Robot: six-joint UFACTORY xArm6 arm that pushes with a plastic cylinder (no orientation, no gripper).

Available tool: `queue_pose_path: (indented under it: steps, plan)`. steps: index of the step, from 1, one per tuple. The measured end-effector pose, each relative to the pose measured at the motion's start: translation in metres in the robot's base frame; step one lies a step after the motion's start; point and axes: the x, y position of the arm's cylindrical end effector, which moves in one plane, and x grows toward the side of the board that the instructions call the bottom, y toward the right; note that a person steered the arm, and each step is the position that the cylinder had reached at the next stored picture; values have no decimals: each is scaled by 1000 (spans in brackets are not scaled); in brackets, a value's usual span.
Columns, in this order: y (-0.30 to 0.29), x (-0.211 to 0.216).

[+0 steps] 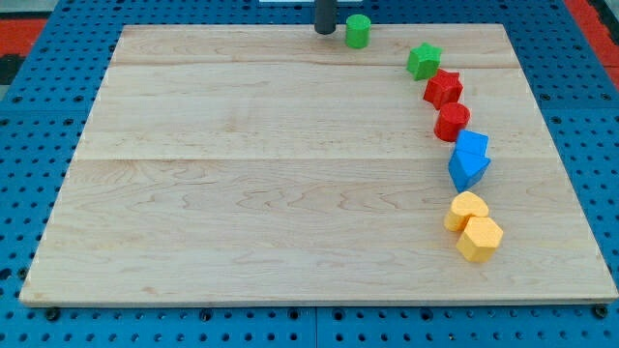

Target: Place the green circle above the green star

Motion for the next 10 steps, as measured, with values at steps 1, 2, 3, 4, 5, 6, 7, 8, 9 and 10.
queue_pose_path:
  steps: [1,2,3,4,5,6,7,8,9,10]
  plan:
    - [28,2]
    - [84,5]
    - [94,5]
    - [75,3]
    - [34,19]
    - [15,20]
    - [23,13]
    - [52,7]
    - [106,6]
    - [129,6]
